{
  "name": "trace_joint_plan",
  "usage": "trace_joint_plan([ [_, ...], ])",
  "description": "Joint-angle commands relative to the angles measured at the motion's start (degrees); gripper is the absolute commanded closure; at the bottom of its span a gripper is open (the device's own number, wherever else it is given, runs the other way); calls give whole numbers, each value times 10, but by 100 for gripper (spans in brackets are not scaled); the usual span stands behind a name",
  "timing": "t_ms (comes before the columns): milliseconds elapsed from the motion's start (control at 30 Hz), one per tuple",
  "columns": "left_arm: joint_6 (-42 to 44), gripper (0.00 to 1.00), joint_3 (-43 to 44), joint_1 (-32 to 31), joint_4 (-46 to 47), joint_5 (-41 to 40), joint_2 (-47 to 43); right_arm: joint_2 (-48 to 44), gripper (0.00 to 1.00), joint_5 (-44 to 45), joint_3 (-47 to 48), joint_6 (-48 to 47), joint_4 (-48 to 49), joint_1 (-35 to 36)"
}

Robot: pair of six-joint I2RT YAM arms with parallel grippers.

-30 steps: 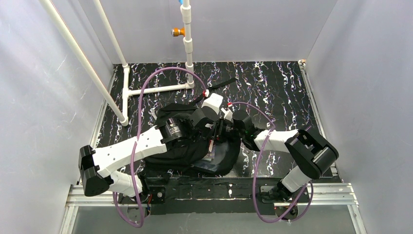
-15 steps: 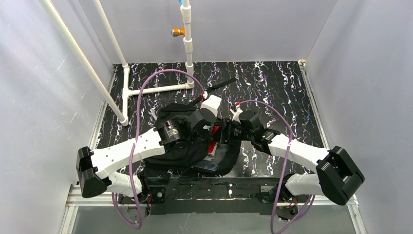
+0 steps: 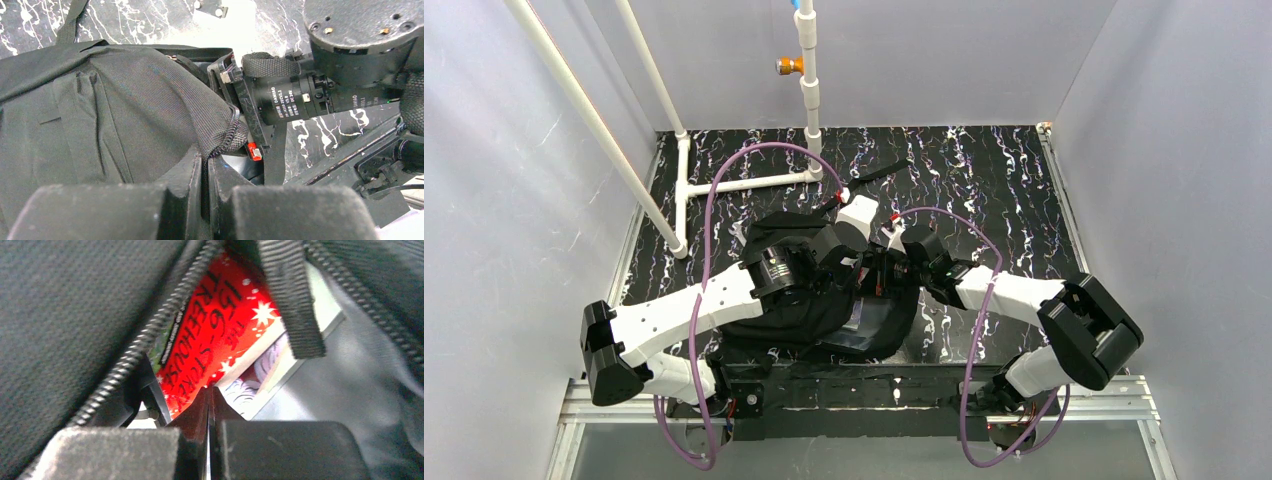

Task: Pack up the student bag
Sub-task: Place the book in the student bag.

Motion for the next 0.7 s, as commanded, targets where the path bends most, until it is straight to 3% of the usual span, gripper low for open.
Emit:
trace_joint_plan([
  [0, -10, 100, 8, -2, 5, -9, -27, -29, 99, -54, 9, -8, 38, -3],
  [200, -21, 100, 2, -2, 5, -6, -20, 15, 99, -112, 23, 8, 75, -5],
  [300, -33, 100, 5, -2, 4, 8, -14, 4, 98, -79, 50, -26, 12, -7],
  [500, -41, 96, -15, 0, -4, 30, -25, -76, 61, 86, 119, -247, -299, -24],
  [567, -38, 91, -18, 7, -13, 42, -25, -109, 53, 123, 119, -290, -343, -42],
  [667, -48, 83, -17, 20, -30, 78, -18, -128, 51, 128, 125, -313, -373, -96],
])
